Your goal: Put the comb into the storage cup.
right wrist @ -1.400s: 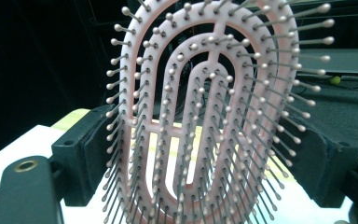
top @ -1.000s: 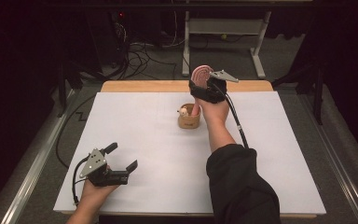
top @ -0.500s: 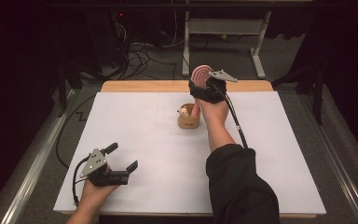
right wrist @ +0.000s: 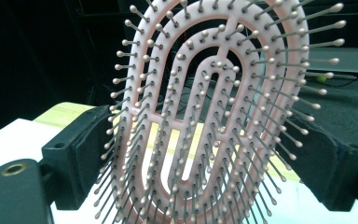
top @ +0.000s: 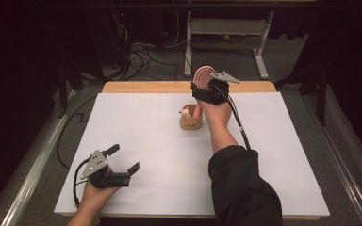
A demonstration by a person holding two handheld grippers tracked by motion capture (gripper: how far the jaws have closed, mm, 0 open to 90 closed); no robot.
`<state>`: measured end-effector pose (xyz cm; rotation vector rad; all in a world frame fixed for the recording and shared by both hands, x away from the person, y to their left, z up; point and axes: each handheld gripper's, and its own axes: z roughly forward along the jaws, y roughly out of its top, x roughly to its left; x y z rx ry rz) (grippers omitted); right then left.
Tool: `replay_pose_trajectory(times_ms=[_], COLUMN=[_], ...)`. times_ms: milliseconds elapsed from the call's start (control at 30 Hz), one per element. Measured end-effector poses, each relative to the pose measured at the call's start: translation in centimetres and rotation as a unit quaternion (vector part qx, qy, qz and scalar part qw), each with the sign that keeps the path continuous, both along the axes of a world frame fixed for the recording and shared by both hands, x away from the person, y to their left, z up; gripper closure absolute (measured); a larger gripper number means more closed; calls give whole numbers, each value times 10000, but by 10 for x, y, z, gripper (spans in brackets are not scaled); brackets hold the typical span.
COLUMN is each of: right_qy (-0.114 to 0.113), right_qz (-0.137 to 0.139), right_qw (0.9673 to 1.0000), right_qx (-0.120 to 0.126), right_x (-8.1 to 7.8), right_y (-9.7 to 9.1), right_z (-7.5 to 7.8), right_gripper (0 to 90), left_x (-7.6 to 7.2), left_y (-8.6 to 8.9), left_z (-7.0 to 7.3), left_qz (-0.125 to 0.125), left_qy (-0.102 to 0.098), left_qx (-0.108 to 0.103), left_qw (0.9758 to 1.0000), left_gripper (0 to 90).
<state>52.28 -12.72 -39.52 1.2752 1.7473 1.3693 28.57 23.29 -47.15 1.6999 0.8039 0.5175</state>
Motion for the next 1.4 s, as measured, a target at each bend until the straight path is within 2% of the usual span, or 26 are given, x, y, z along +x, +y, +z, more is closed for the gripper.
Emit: replay_pose_trajectory(times_ms=[767, 1400], right_qy=[47, 74], right_qz=[-40, -24], right_qw=[9998, 9997], right_qx=[-199, -224], right_x=[1, 2], right_y=[1, 2], right_z=[-1, -2], right_gripper=[110, 64], left_x=[-1, 0], left_y=[1, 1], left_z=[1, 0], left_qz=[49, 47], left_qy=[-26, -20], left_qx=[-19, 14], left_qw=[10000, 10000], left_gripper=[0, 0])
